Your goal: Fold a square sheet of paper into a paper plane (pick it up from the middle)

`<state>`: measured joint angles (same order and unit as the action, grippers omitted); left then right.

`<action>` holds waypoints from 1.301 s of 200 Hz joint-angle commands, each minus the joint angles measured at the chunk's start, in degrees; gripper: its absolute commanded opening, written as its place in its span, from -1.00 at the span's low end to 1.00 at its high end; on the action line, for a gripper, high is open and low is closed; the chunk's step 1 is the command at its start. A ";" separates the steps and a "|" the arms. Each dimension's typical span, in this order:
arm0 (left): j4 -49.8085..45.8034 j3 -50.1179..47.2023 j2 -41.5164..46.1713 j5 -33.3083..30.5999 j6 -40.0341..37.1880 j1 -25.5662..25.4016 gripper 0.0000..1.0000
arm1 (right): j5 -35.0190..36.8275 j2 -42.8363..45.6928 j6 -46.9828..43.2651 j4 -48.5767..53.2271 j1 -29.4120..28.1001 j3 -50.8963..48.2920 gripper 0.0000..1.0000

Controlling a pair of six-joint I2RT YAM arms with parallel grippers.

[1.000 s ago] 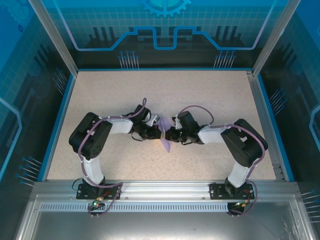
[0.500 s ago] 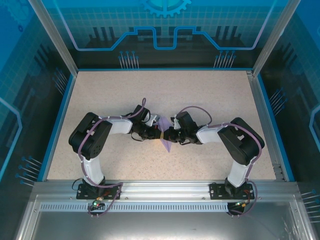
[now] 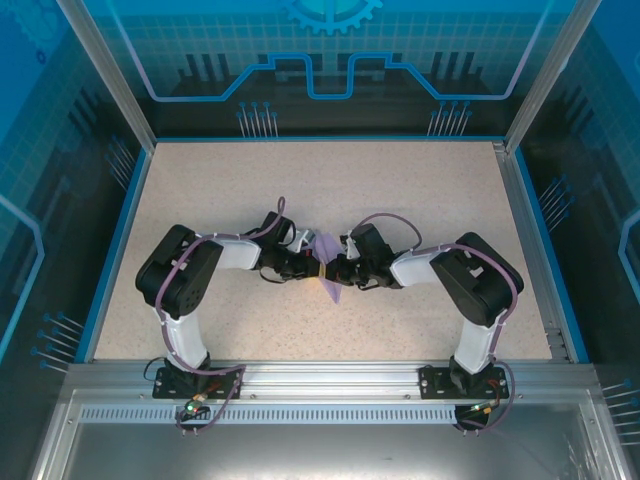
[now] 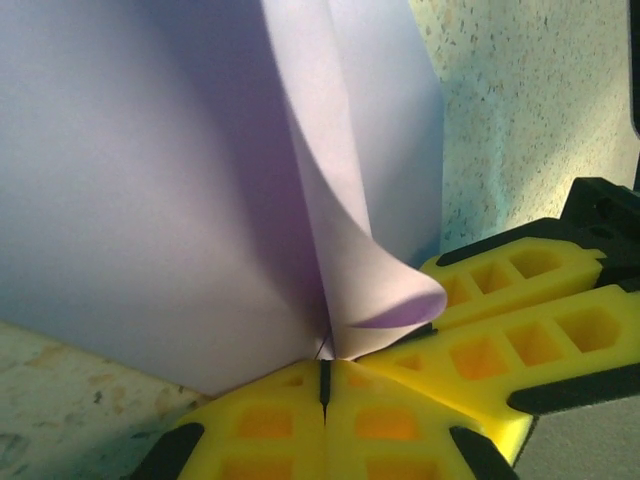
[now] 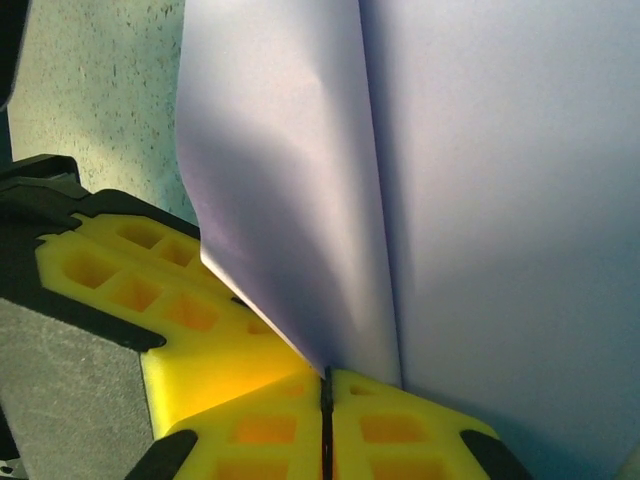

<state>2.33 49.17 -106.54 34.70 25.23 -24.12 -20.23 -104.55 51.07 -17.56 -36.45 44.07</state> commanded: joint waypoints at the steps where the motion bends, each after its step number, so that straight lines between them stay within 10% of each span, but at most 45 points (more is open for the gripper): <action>1: -1.48 -2.18 -0.33 -2.24 1.21 1.73 -1.00 | -0.43 -1.75 0.28 0.11 -1.25 1.01 -0.82; 100: -2.22 -1.79 4.65 -1.60 2.93 2.10 -0.98 | 2.45 -1.87 -2.06 4.81 -1.41 0.90 -0.83; 260: -2.56 0.58 7.14 -4.02 5.59 2.06 -0.13 | 2.57 -1.84 -3.87 4.18 -1.87 0.57 -0.53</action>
<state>-0.14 48.71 -101.27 30.81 30.11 -22.33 -20.01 -104.99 48.60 -16.40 -37.41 45.65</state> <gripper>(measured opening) 0.418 0.213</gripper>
